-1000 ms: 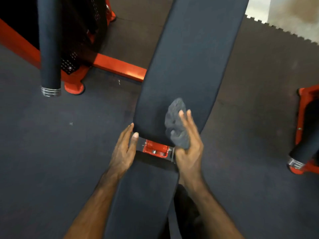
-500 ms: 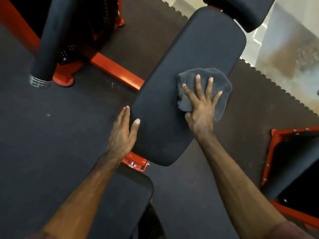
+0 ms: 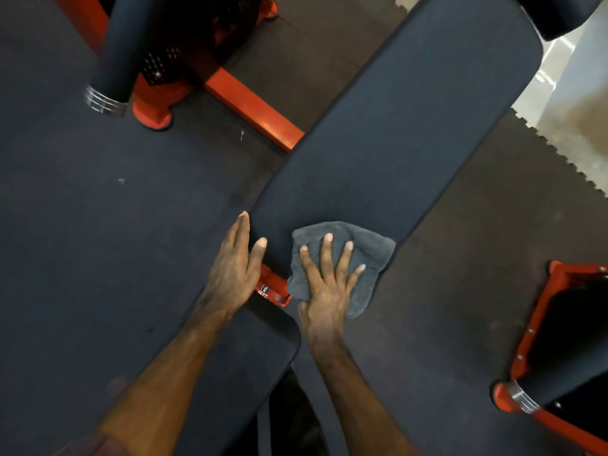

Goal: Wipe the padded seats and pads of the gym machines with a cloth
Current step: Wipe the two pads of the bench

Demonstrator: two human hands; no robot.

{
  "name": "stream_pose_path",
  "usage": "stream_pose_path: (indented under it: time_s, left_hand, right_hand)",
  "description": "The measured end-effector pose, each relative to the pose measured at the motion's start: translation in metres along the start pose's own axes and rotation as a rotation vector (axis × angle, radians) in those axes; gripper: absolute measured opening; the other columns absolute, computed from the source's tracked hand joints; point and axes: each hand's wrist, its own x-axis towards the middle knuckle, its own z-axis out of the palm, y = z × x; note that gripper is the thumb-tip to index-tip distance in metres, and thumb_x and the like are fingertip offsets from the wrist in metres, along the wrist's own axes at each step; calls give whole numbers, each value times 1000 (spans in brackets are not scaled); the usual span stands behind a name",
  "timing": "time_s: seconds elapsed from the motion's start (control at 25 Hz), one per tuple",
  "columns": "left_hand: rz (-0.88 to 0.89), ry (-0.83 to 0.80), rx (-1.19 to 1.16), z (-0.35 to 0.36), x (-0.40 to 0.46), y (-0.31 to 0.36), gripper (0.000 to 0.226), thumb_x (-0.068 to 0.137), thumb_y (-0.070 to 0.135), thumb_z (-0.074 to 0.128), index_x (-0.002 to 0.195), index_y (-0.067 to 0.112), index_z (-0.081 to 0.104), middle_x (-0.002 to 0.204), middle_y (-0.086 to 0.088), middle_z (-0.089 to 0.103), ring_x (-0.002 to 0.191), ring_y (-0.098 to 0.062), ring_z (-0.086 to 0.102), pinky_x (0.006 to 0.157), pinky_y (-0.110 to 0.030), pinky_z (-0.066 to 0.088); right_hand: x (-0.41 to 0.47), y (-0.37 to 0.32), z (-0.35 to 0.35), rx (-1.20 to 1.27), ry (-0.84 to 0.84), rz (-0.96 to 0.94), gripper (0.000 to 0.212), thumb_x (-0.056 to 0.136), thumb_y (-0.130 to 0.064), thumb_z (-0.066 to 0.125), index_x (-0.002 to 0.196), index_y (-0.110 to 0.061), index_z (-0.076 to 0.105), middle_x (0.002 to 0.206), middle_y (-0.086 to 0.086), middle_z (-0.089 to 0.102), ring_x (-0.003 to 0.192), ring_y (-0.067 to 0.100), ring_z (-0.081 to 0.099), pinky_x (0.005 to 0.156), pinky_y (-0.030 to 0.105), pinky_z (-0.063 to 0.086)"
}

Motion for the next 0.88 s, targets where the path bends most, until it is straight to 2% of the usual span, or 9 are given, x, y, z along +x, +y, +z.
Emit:
stream_pose_path:
  time_s: [0.16,0.28,0.36,0.44,0.52,0.64,0.72,0.8,0.88]
  left_hand:
    - [-54,-38,15,-7,-23,-13,67,112,52,32,169,23,15,175,3,18,160,-11,19,128,-33,20]
    - [-121,-55,82,-30,-56,-22,59,113,45,37,167,24,27,169,-2,35,155,-19,35,126,-49,31]
    - [-172,-49,130,-49,-90,-25,55,111,42,44,163,23,38,161,-5,47,148,-23,44,123,-48,37]
    - [-237,-46,161,-76,-129,-25,55,109,42,50,160,22,44,155,-6,53,143,-26,50,118,-43,42]
    - [-297,-72,168,-104,-163,-19,55,106,46,53,156,22,50,151,-6,58,140,-26,54,116,-41,45]
    - [-404,-114,142,-151,-210,4,62,95,57,50,146,24,61,142,-3,68,132,-22,63,112,-40,50]
    - [-428,-109,145,-180,-235,21,69,87,63,47,145,28,61,139,0,69,130,-19,64,110,-40,51]
    - [-414,-81,187,-217,-255,50,65,92,61,51,148,28,59,143,3,67,134,-18,61,113,-38,49]
    - [-358,-29,296,-253,-274,78,53,103,50,55,151,27,55,147,4,63,138,-18,57,114,-35,46]
  right_hand:
    - [-29,-36,18,70,-126,-22,64,92,-35,46,157,-34,46,174,1,22,162,38,3,124,72,6]
    - [-41,-53,4,235,-405,-45,77,90,-8,61,157,-38,42,175,-7,11,162,23,-8,129,60,-2]
    - [-53,-56,-11,390,-543,-38,85,84,6,60,157,-36,45,174,-7,19,162,21,7,131,52,9]
    - [-57,-59,-34,570,-476,-5,80,78,10,56,150,-25,57,164,2,43,154,20,34,128,48,26]
    - [-54,-66,-66,752,-491,7,65,78,13,52,139,-8,66,148,10,61,140,14,51,123,41,38]
    - [-45,-87,-141,658,-556,-116,49,75,12,53,117,-1,74,117,3,76,114,0,65,103,16,44]
    - [-37,-106,-186,567,-622,-241,37,73,7,54,102,-1,75,105,3,77,106,10,70,99,25,50]
    - [-27,-133,-232,416,-691,-376,39,73,-8,53,105,-8,74,111,6,76,111,25,69,95,37,53]
    - [-20,-157,-267,280,-778,-445,38,75,-21,57,110,-16,72,117,3,75,116,24,68,94,38,53]
